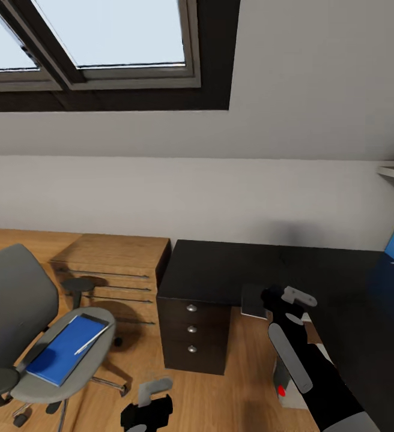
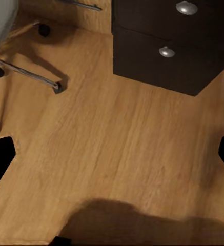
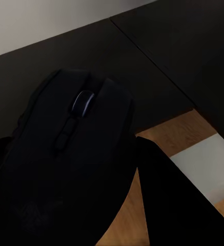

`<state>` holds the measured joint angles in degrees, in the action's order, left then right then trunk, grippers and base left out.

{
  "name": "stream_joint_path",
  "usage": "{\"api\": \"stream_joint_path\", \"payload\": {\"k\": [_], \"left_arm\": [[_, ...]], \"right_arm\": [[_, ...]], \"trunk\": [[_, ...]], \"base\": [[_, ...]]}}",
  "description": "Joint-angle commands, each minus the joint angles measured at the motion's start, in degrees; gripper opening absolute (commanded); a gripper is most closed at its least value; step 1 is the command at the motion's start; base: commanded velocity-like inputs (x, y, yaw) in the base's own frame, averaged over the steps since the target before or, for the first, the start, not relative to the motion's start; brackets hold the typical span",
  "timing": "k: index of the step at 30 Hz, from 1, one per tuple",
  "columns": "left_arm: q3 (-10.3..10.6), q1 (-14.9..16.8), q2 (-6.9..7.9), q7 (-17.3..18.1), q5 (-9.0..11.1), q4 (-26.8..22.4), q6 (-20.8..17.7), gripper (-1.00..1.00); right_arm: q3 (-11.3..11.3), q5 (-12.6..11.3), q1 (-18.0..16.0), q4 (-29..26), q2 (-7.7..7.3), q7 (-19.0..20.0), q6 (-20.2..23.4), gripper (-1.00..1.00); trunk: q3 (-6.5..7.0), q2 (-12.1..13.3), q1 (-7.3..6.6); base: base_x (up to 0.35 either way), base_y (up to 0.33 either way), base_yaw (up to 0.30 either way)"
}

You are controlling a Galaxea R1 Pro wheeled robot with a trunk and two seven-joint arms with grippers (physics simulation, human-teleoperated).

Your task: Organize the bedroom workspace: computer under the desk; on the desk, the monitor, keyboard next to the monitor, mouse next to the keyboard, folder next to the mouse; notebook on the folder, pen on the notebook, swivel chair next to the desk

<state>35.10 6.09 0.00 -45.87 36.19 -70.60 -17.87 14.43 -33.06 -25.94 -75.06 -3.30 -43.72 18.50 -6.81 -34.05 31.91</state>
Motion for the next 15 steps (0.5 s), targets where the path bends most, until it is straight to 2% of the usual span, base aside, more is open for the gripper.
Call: {"api": "stream_joint_path", "payload": {"k": [1,2,3,5,6,8,10,15], "left_arm": [[0.09,0.06,0.03,-0.31,0.17,3.65,1.18,1.0],[0.14,0.06,0.03,-0.27,0.15,7.45,3.16,1.0],[0.33,0.06,-0.02,-0.02,0.12,18.61,9.61,1.0],[0.37,0.06,-0.05,0.37,0.11,22.89,12.18,1.0],[0.42,0.06,-0.07,1.11,0.11,26.24,14.7,1.0],[0.46,0.06,-0.08,2.66,0.08,29.72,18.78,1.0],[0.48,0.06,-0.05,3.8,0.01,31.27,21.26,1.0],[0.49,0.06,0.13,4.99,0.01,32.78,23.79,1.0]], "right_arm": [[0.19,-0.42,-0.07,-0.05,-0.03,-0.5,0.1,-1.0],[0.21,-0.42,-0.07,-0.03,0.0,-0.5,0.11,-1.0],[0.24,-0.42,-0.07,0.04,0.03,-0.49,0.13,-1.0],[0.2,-0.42,-0.07,0.06,0.01,-0.5,0.13,-1.0],[0.18,-0.39,-0.07,0.08,-0.05,-0.5,0.13,-1.0],[0.17,-0.32,-0.07,0.15,-0.14,-0.44,0.14,-1.0],[0.17,-0.27,-0.07,0.26,-0.18,-0.35,0.12,-1.0],[0.07,-0.2,-0.07,2.15,-0.18,-0.24,0.06,-1.0]], "trunk": [[0.08,0.32,-0.2],[0.27,0.72,-0.42],[0.45,1.12,-0.64],[0.81,1.92,-1.08],[0.99,2.32,-1.3],[1.35,3.13,-1.74],[1.71,3.93,-2.18],[2.08,4.73,-2.62]], "base": [[0.0,0.0,-0.05],[0.0,0.0,-0.032],[0.0,0.0,-0.008],[0.0,0.0,-0.006],[0.0,0.0,-0.002],[0.0,0.0,-0.001],[0.0,0.0,0.0],[0.0,0.0,-0.018]]}}
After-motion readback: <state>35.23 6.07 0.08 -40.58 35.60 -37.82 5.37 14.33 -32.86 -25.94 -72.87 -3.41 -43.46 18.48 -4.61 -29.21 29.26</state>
